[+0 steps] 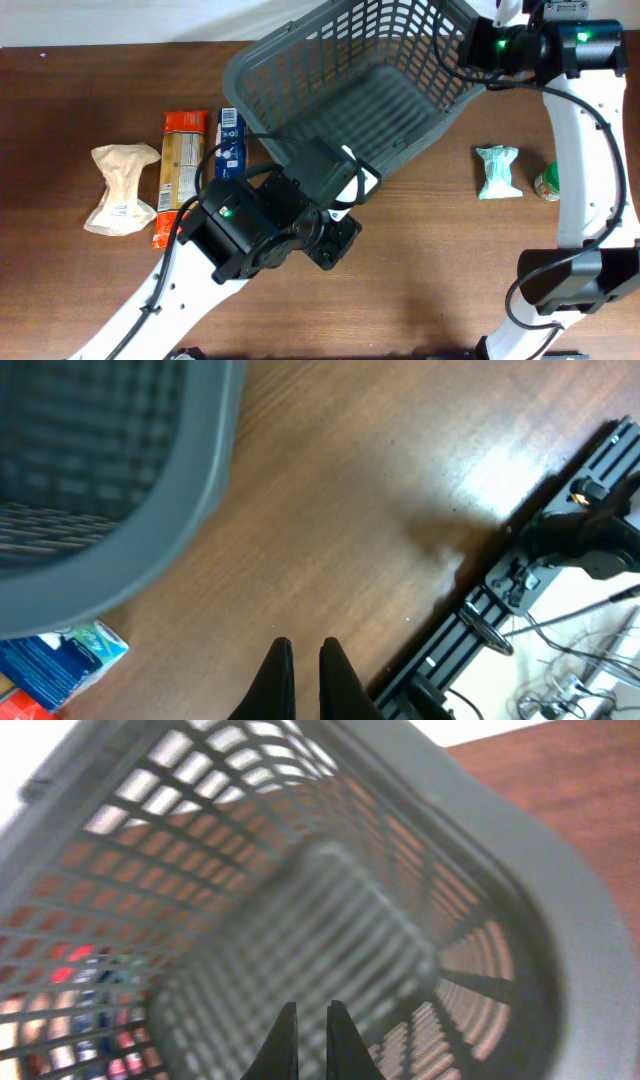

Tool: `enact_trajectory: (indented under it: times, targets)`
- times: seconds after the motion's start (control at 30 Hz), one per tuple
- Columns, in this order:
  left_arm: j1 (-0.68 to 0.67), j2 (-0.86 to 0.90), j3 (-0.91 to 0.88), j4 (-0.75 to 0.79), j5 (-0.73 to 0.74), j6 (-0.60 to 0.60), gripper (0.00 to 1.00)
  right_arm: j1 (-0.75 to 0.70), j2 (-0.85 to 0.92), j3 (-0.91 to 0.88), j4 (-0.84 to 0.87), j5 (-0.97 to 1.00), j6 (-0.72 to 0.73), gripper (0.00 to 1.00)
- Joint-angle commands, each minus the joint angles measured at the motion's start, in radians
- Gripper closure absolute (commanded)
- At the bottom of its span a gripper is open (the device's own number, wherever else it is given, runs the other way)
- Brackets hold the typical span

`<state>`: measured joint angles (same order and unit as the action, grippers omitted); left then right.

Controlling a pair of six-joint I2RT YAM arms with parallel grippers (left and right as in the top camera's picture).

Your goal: Pack container

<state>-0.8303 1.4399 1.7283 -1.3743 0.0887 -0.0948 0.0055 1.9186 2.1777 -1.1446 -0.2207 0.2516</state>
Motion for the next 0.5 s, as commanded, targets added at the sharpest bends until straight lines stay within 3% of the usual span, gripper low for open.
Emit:
enact_trajectory:
  times: [0.0,0.47]
  targets:
    - [-0.005,0.005,0.014,0.006,-0.066,0.013,0.98,0.009,0.005,0.020,-0.014,0.124,-0.045,0.96]
    - [-0.005,0.167,0.014,0.093,-0.139,0.043,0.98,0.008,0.007,0.020,-0.026,0.128,-0.091,0.96]
